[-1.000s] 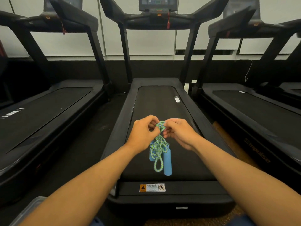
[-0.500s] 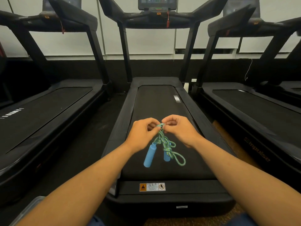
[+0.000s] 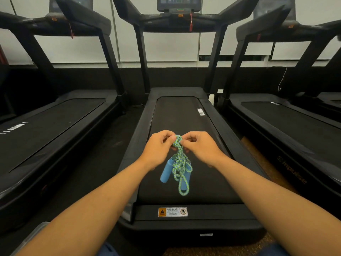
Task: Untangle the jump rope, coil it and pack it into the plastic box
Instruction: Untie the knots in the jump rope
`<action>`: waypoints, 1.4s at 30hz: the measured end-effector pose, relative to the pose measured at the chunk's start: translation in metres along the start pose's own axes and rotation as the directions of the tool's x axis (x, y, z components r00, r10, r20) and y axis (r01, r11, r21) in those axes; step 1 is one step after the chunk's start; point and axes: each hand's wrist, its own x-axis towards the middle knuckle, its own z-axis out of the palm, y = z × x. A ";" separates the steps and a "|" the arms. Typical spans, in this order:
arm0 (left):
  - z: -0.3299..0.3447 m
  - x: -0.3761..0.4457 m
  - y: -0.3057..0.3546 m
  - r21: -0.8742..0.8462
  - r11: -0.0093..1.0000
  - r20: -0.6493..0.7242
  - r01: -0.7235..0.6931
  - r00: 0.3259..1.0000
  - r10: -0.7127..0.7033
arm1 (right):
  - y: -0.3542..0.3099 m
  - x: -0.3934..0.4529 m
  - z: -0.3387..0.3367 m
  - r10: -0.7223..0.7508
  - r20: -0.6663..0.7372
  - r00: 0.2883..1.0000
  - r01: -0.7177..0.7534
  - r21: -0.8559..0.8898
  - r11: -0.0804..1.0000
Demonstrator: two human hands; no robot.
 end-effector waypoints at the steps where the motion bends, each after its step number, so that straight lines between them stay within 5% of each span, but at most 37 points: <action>1: 0.000 0.000 0.000 -0.058 0.998 0.019 0.027 0.999 -0.026 | -0.002 -0.001 0.001 0.010 0.002 1.000 -0.010 0.019 1.000; 5: 0.002 -0.002 0.002 -0.258 0.960 0.071 0.109 0.993 -0.094 | -0.003 -0.001 0.002 0.052 0.021 0.998 -0.054 0.111 0.992; 9: 0.000 -0.001 0.002 -0.240 0.965 0.001 0.101 0.995 -0.104 | -0.005 -0.001 -0.002 0.048 0.038 0.998 -0.055 0.198 0.979; 15: 0.002 -0.006 0.009 -0.025 1.000 -0.070 0.002 0.998 -0.004 | -0.005 -0.001 -0.001 0.056 0.009 0.998 -0.057 0.103 0.993; 17: 0.001 -0.006 0.009 0.163 0.983 -0.119 -0.086 0.987 0.106 | -0.005 0.001 -0.002 0.083 -0.040 0.996 -0.078 0.117 0.990; 22: 0.004 -0.010 0.014 0.525 0.820 -0.043 -0.227 0.955 0.292 | -0.005 0.000 -0.002 0.077 -0.079 0.994 -0.074 0.051 0.996; 27: 0.010 -0.010 0.025 0.733 0.649 0.036 -0.202 0.965 0.259 | -0.005 -0.002 -0.001 0.051 -0.052 0.997 -0.054 -0.063 0.997; 31: 0.011 -0.009 0.032 0.742 0.646 0.038 -0.180 0.973 0.228 | -0.007 0.000 -0.003 0.030 -0.070 0.997 -0.036 -0.095 0.995; 36: 0.008 -0.007 0.025 0.545 0.837 -0.114 -0.039 0.986 0.121 | -0.006 0.003 -0.002 0.141 -0.085 0.986 -0.141 0.002 0.990; 42: 0.002 -0.010 0.015 0.537 0.814 0.018 -0.222 0.967 0.252 | -0.004 0.001 -0.002 0.137 -0.036 0.990 -0.135 0.058 0.989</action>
